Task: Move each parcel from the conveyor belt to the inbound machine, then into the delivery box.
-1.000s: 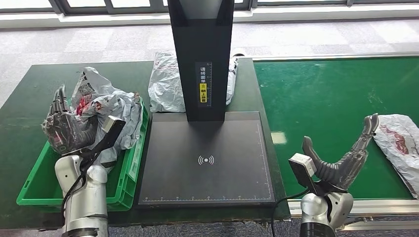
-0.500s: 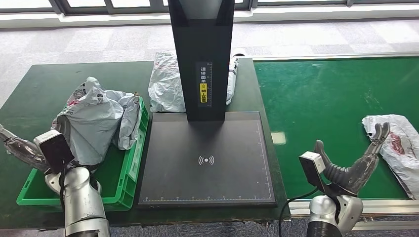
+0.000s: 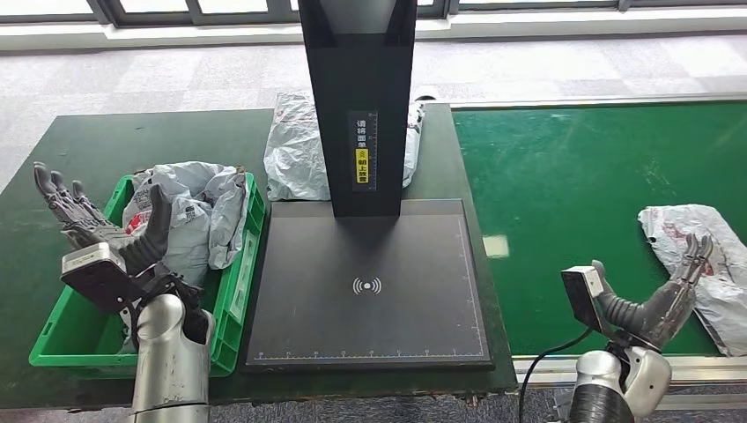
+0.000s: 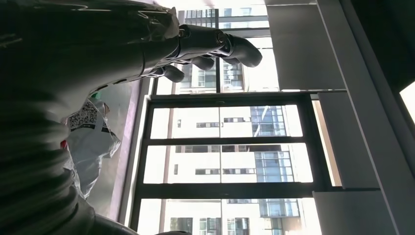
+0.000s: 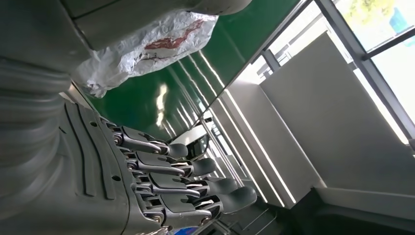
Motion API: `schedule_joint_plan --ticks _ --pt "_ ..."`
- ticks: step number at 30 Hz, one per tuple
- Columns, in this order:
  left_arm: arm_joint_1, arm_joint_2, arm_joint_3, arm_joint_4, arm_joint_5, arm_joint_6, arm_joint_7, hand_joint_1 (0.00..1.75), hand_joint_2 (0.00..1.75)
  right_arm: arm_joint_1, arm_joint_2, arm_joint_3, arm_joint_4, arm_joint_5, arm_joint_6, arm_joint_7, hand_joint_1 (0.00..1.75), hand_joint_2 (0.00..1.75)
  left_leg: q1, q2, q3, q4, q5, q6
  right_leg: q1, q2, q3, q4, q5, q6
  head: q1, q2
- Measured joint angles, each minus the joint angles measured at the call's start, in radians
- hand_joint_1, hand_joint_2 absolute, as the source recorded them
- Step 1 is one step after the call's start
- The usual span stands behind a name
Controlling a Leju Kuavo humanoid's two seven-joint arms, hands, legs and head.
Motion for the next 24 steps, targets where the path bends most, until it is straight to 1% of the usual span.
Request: schedule_joint_plan --ticks 9,11,12,14,16,18,20,22,24 --pt "0.022 0.01 -0.025 0.008 -0.015 -0.031 0.0 0.0 1.75 -0.015 -0.005 -0.071 0.039 0.046 -0.001 0.005 0.0 1.75 0.0 0.0 0.0 0.0 0.0 0.0 0.0 0.0 0.0 0.0 0.0 0.0 0.0 0.0" --pt "0.032 0.012 -0.036 0.004 0.004 -0.082 0.0 0.0 1.75 -0.02 -0.006 -0.09 0.04 0.097 -0.001 0.042 0.0 1.75 0.0 0.0 0.0 0.0 0.0 0.0 0.0 0.0 0.0 0.0 0.0 0.0 0.0 0.0" --pt "0.04 0.013 -0.046 -0.001 0.022 -0.132 0.0 0.0 1.75 -0.025 -0.011 -0.104 0.042 0.146 -0.001 0.079 0.0 1.75 0.0 0.0 0.0 0.0 0.0 0.0 0.0 0.0 0.0 0.0 0.0 0.0 0.0 0.0" --pt "0.064 0.016 -0.074 -0.02 0.068 -0.256 0.0 0.0 1.75 -0.039 -0.031 -0.136 0.051 0.262 -0.001 0.179 0.0 1.75 0.0 -0.001 0.0 0.0 0.0 0.0 -0.001 -0.001 0.0 0.0 0.0 0.0 0.0 0.0" --pt "0.095 0.021 -0.112 -0.051 0.11 -0.373 0.0 0.0 1.75 -0.057 -0.067 -0.155 0.08 0.355 -0.001 0.293 0.0 1.75 -0.001 -0.001 -0.001 0.0 0.0 0.0 -0.001 -0.002 0.0 0.0 0.0 0.001 0.0 0.0" --pt "0.131 0.027 -0.159 -0.086 0.14 -0.451 0.0 0.0 1.75 -0.078 -0.111 -0.16 0.123 0.404 -0.001 0.394 0.0 1.75 -0.001 -0.002 -0.001 0.0 -0.001 0.001 -0.002 -0.002 0.0 0.0 0.0 0.001 0.0 0.0" --pt "0.157 0.031 -0.2 -0.113 0.154 -0.485 0.0 0.0 1.75 -0.097 -0.149 -0.159 0.165 0.419 -0.001 0.467 0.0 1.75 -0.002 -0.002 -0.001 0.0 -0.001 0.002 -0.002 -0.002 0.0 0.0 0.001 0.001 0.0 0.0" --pt "0.175 0.033 -0.231 -0.138 0.159 -0.495 0.0 0.0 1.75 -0.116 -0.181 -0.149 0.211 0.42 -0.001 0.535 0.0 1.75 -0.002 -0.002 -0.002 0.0 -0.001 0.002 -0.002 -0.002 0.001 0.0 0.0 0.001 0.0 0.0" --pt "0.202 0.035 -0.264 -0.167 0.159 -0.501 0.0 0.0 1.75 -0.137 -0.217 -0.12 0.27 0.42 -0.001 0.615 0.0 1.75 -0.002 -0.002 -0.002 0.0 -0.001 0.002 -0.002 -0.002 0.001 0.0 0.0 0.001 0.0 0.0"
